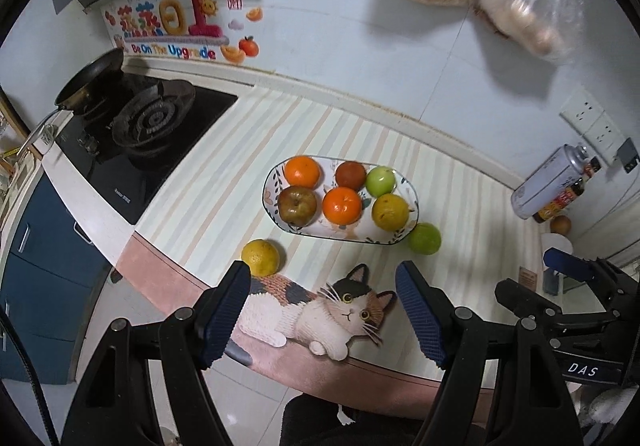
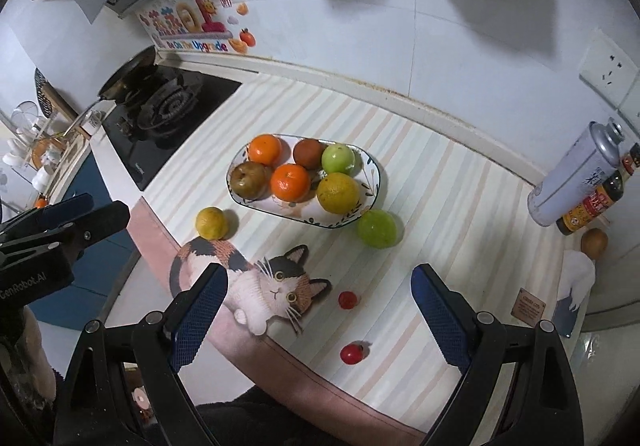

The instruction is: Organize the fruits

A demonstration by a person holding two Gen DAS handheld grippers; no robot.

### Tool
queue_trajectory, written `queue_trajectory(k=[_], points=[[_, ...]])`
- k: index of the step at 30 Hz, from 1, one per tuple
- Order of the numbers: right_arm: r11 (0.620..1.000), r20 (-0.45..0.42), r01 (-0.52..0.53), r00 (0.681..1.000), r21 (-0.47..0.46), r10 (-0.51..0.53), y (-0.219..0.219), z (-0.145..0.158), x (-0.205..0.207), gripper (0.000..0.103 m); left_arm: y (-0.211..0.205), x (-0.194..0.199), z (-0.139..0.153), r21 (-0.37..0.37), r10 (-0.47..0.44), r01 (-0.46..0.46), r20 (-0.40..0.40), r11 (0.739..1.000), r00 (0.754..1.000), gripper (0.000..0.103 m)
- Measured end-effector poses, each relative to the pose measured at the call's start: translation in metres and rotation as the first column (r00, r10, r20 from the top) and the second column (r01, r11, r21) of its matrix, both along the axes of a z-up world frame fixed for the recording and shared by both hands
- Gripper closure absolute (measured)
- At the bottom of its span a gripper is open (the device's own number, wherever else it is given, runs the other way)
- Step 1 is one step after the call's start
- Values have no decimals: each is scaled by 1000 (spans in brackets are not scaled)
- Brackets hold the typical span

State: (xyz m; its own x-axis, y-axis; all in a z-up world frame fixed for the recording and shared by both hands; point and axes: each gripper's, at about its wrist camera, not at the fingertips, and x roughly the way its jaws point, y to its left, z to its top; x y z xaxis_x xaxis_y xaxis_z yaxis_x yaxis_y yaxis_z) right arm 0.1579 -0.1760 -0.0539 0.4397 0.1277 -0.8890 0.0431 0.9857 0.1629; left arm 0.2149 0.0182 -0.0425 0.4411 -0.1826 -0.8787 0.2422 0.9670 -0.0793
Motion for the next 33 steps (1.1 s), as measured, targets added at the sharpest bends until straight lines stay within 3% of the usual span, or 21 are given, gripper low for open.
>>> queue_trajectory(k=[9, 17, 20, 21, 23, 28, 33], points=[[1000, 44, -7, 999, 16, 6, 1, 21, -19, 8, 9, -21, 11, -21, 13, -13, 13, 1000, 1000, 29], [999, 31, -11, 999, 39, 9, 5, 17, -20, 8, 13, -23, 9, -44, 20, -19, 7, 999, 1000, 29], [998, 10, 4, 1000, 59, -4, 1, 6, -15, 4, 13, -18, 5, -41, 27, -27, 9, 999, 1000, 29], [998, 7, 14, 1000, 69, -14, -2, 2, -14, 3, 12, -16, 3, -33, 28, -28, 3, 999, 1000, 16], [997, -7, 36, 999, 74, -36, -7, -7, -9, 3, 12, -12, -2, -24, 31, -30, 9, 999, 999, 3], [990, -17, 88, 996, 112, -87, -23, -32, 10, 3, 15, 6, -19, 4, 60, -60, 16, 998, 998, 3], [981, -54, 157, 987, 117, -151, -39, -73, 41, 3, 27, 38, -54, 2, 131, -131, -46, 991, 990, 3]])
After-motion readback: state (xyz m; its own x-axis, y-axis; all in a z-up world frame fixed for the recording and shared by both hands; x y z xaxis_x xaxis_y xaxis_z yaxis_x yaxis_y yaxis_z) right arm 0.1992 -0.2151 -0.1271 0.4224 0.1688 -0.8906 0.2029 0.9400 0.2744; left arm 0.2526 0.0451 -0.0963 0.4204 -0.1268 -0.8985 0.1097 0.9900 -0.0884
